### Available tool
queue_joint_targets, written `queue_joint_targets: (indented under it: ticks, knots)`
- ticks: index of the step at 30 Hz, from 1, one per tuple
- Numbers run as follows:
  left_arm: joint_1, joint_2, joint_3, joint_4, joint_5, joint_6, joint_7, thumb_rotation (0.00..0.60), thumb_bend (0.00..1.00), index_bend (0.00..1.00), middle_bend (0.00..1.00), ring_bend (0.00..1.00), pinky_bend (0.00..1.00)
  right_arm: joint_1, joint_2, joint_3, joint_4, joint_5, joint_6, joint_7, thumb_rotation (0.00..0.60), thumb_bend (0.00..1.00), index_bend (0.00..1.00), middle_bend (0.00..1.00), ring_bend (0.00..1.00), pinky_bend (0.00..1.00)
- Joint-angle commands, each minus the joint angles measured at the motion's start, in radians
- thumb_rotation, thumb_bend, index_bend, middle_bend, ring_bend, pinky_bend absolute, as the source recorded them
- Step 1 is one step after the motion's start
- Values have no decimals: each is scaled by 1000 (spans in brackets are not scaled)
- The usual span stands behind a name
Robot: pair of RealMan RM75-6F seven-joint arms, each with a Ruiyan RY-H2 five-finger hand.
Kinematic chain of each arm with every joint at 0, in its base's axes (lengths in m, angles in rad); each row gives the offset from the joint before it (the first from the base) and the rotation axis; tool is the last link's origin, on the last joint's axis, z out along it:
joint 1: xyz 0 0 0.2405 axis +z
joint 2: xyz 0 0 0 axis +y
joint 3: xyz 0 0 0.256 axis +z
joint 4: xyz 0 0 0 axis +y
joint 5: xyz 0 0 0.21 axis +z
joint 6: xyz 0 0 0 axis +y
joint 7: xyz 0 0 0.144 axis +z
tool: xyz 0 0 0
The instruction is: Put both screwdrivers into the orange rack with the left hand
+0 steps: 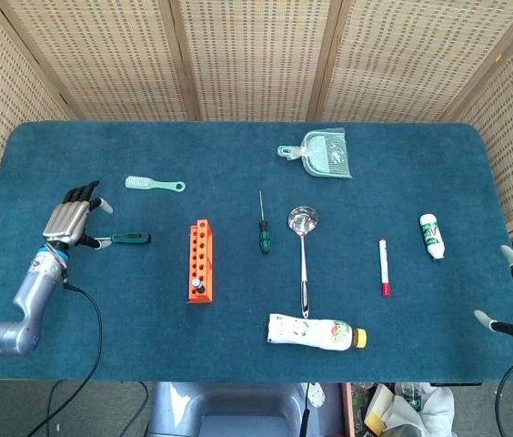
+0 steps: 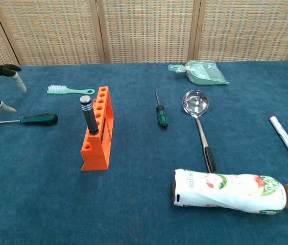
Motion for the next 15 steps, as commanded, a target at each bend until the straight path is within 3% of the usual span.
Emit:
queue_joint_targets:
  ticks: [1,6,15]
  knots:
    - [-10,-26,-1,30,1,-23,-1,600,16,385,0,0,0,1,-1,1,1,3,-1,-3,600,0,0,0,0,0]
    - [-27,-68,0,79,14,-53,5,600,119,426,0,0,0,4,-4,4,6,16,-11,-10,600,0,0,0,0,0]
    - [-74,-177,-11,191,3,-125,48,600,152,473,0,0,0,11,-10,12,15,40,-27,-21,600,0,0,0,0,0]
